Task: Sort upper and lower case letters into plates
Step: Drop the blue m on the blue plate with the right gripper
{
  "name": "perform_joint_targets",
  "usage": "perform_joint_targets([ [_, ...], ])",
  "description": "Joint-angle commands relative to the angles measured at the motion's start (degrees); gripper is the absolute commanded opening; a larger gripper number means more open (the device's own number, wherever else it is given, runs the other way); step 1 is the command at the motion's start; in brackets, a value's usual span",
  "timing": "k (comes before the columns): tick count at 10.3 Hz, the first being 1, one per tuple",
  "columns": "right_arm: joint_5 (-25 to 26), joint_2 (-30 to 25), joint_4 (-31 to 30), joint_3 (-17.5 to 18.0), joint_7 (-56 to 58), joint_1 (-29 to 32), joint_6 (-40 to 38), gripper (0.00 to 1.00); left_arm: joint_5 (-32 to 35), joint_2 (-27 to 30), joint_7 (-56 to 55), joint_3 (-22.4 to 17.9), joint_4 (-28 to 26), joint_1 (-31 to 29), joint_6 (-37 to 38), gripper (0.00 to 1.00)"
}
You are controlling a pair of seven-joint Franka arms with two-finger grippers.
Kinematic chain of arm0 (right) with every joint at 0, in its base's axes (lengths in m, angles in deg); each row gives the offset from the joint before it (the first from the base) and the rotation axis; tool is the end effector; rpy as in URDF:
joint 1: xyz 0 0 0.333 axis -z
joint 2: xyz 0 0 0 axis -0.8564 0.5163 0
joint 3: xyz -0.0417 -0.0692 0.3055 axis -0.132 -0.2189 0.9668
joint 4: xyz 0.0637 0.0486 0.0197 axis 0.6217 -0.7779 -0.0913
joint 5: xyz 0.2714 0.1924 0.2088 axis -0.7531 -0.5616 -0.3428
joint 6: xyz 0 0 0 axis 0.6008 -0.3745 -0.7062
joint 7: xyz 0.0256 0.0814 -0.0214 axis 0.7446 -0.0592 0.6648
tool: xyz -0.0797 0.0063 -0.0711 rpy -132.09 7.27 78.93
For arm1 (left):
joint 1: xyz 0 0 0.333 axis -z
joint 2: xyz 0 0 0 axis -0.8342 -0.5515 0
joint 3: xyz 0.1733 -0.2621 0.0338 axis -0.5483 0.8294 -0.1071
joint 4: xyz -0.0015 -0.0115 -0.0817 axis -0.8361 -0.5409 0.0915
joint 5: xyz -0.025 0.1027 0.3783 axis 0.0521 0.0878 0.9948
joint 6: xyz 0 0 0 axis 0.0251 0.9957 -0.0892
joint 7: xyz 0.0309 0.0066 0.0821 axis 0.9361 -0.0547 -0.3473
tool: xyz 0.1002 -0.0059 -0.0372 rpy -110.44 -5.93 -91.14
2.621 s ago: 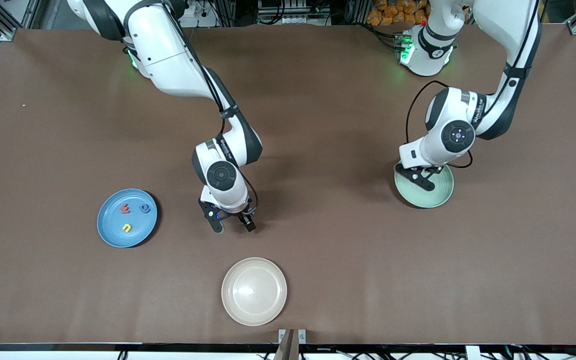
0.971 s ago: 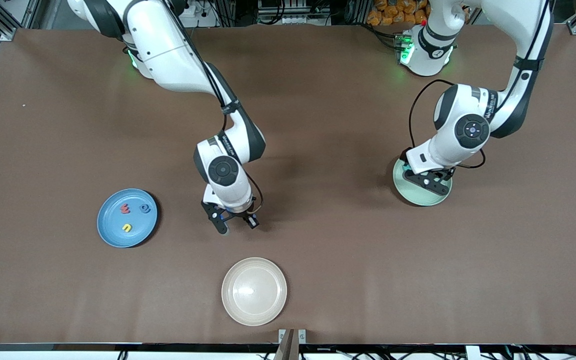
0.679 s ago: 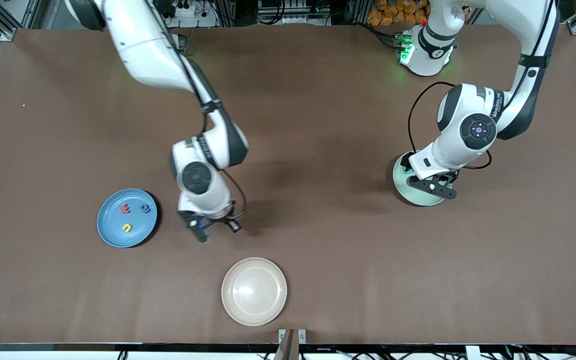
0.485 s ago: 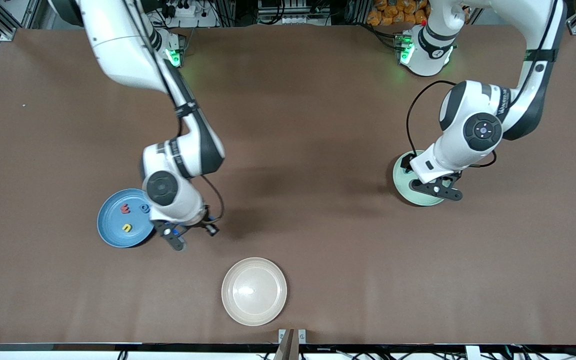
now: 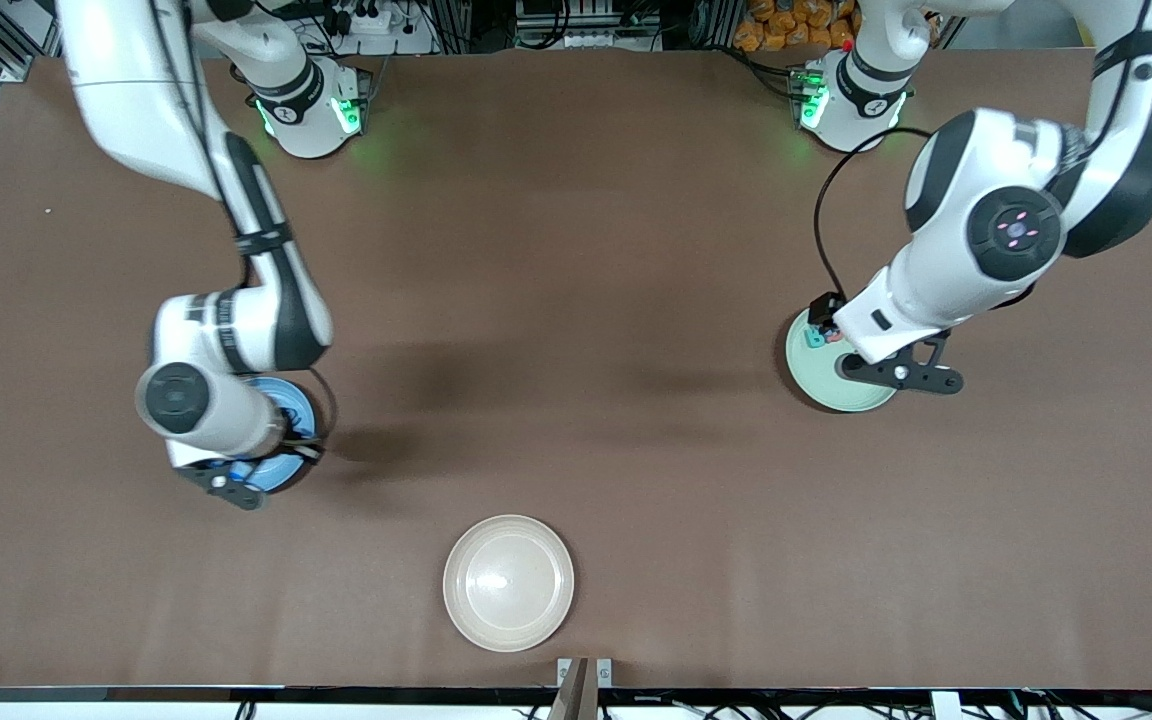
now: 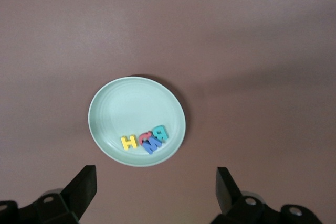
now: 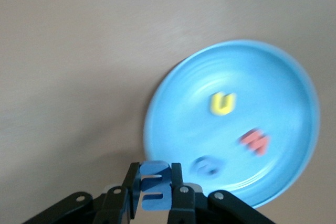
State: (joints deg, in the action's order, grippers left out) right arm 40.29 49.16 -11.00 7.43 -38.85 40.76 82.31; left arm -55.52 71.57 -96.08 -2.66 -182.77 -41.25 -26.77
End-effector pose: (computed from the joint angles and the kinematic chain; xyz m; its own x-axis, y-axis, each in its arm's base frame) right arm 0.6700 0.0745 0.2630 0.9077 -0.4187 -0.0282 -0.4126 -0.9027 0.1224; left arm 0.5786 -0.1851 0.4598 0.9689 -0.1861 -0.1633 -0.1900 -0.9818 -0.0083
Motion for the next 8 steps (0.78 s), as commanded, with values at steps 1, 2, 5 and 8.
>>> perform_joint_targets([
  [1,1.6,-2.8,-2.8,0.6,4.6,2.2,0.2,0.48,-4.2,-0.4,-0.7,-0.4,5.6,-1.0,5.2,1.00],
  [2,1.6,-2.9,-2.8,-0.7,4.7,1.1,0.0,0.99,-4.1,0.2,-0.8,-0.4,5.8,-1.0,5.2,1.00],
  [5,1.4,-9.3,-6.7,0.3,10.7,1.9,-0.3,1.00,-3.8,3.6,-1.0,-0.3,6.7,-2.8,6.1,1.00],
  [8,1.2,-20.5,-13.3,10.5,27.4,13.0,-0.9,1.00,-3.3,9.2,-1.1,0.0,6.7,-6.7,7.4,1.00],
])
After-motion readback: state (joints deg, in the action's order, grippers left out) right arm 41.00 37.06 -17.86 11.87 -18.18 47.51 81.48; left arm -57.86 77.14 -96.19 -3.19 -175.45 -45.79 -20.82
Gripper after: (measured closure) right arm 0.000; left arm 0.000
